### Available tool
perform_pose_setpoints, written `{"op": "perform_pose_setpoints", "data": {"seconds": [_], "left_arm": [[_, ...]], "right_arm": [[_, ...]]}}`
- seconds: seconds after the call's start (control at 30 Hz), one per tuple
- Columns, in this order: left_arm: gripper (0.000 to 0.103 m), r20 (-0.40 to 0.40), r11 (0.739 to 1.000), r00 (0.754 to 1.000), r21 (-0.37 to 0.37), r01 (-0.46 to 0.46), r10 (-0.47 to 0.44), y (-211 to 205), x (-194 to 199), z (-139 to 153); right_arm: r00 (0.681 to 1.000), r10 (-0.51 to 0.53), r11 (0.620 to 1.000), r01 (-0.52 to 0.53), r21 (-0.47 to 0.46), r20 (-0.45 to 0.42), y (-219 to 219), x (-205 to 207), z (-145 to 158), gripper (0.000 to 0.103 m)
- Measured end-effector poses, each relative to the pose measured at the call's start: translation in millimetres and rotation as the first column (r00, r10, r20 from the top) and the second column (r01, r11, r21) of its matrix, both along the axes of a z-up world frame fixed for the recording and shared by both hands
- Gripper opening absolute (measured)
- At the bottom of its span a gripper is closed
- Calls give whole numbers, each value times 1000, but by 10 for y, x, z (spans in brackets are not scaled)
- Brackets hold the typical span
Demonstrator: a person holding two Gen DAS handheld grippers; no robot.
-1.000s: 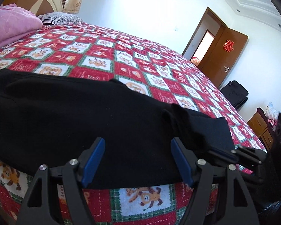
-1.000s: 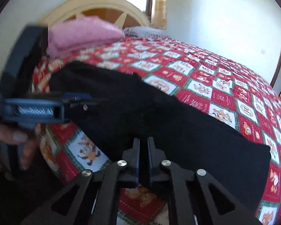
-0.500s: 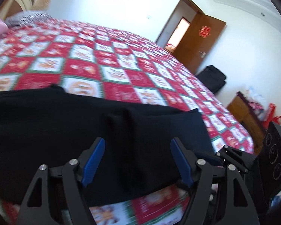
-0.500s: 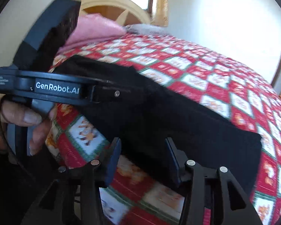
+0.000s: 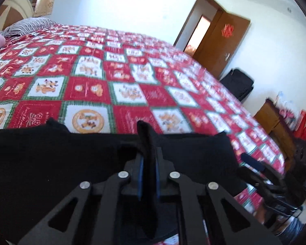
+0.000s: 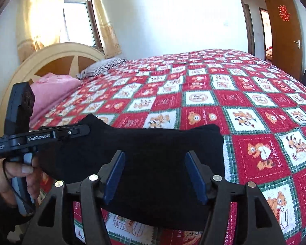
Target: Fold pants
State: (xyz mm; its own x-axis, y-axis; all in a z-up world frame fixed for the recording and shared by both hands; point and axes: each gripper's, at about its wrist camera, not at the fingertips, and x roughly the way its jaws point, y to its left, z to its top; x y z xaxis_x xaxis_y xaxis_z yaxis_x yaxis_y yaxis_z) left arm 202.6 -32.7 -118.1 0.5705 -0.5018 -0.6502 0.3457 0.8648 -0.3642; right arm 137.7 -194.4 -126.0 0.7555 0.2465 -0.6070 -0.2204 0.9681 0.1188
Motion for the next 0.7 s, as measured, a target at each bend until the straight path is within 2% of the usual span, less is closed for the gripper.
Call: {"op": "perform_pose_setpoints", "data": {"seconds": [0.1, 0.13, 0.17, 0.2, 0.27, 0.3, 0.37, 0.43, 0.5, 0.57, 0.7], "left_arm": [[12, -48, 996, 999, 89, 6, -2, -80, 66, -228], [17, -41, 996, 999, 94, -1, 5, -73, 67, -257], [17, -19, 996, 1000, 87, -10, 11, -62, 48, -270], [17, -13, 996, 1000, 88, -8, 9, -64, 34, -267], [20, -4, 997, 1000, 79, 2, -1, -51, 3, -233], [27, 0, 997, 1000, 73, 1, -1, -27, -16, -205], [40, 44, 999, 999, 53, -13, 11, 95, -116, -99], [70, 101, 997, 994, 53, -51, 45, 287, -228, 3], [75, 158, 991, 983, 69, -110, 98, 622, -350, 92], [75, 173, 984, 975, 88, -158, 141, 938, -384, 115], [75, 181, 944, 944, 131, -302, 276, 1717, -367, 80]], "right_arm": [[997, 50, 998, -52, -42, -56, 120, 10, -119, 68], [992, 75, 993, -83, -78, -105, 199, 42, -221, 69], [986, 81, 986, -101, -131, -146, 273, 67, -332, 69], [986, 75, 981, -100, -165, -147, 299, 60, -387, 69], [991, 92, 960, -114, -256, -93, 398, -12, -440, 69], [991, 106, 951, -126, -282, -84, 432, -31, -436, 69], [990, 125, 959, -137, -250, -65, 408, -60, -387, 69], [988, 148, 971, -151, -184, -30, 364, -123, -292, 69], [985, 170, 971, -167, -171, 3, 388, -172, -228, 69], [982, 185, 967, -178, -182, 26, 449, -213, -205, 69], [978, 207, 962, -200, -188, 17, 579, -243, -234, 69]]}}
